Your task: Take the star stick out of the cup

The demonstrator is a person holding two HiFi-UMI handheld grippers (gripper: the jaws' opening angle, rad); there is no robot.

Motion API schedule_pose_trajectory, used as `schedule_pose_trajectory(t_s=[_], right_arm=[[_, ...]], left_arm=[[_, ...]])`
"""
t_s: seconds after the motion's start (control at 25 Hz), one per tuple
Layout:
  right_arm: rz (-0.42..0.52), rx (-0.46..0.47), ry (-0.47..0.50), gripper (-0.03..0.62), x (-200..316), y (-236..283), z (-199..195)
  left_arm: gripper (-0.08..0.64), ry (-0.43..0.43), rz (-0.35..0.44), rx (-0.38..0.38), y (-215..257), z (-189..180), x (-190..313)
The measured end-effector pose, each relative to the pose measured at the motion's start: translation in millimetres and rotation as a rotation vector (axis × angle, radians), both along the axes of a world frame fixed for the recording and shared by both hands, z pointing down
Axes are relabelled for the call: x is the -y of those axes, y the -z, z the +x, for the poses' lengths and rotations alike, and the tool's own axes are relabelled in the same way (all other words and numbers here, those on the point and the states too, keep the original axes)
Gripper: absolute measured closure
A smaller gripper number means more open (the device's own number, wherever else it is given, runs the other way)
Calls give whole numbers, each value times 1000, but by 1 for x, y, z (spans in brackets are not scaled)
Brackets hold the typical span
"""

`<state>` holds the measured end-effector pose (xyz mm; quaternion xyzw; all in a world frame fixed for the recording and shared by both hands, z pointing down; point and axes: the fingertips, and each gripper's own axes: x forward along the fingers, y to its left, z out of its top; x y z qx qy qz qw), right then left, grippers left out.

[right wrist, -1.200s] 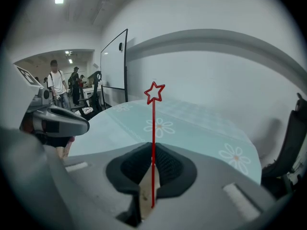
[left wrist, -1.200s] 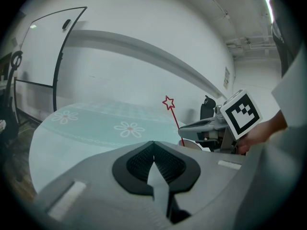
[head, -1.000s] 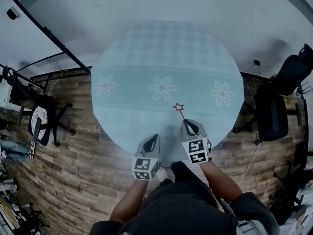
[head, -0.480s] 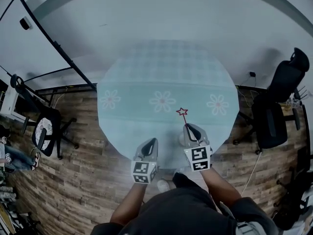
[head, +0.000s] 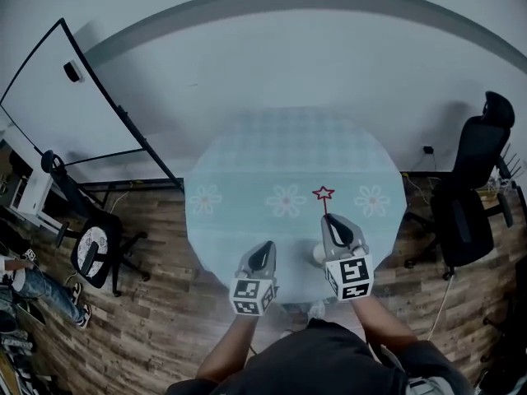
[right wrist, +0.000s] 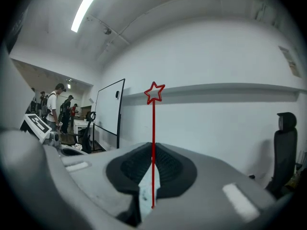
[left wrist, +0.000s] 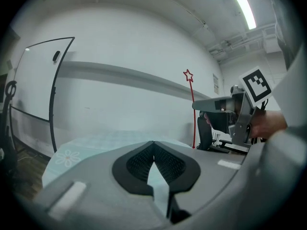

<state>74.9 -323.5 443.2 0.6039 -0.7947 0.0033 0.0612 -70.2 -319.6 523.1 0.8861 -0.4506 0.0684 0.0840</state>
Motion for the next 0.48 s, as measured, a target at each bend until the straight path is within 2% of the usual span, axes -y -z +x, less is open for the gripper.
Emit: schedule_pose_trajectory(t_s=[0.16, 0.48], right_arm=[[45, 20, 3, 571, -7, 26, 18], [102, 37, -12, 571, -18, 52, 22]], left_arm=[[555, -5, 40, -9, 24, 18, 0], [555, -26, 91, -30, 52, 16, -2]])
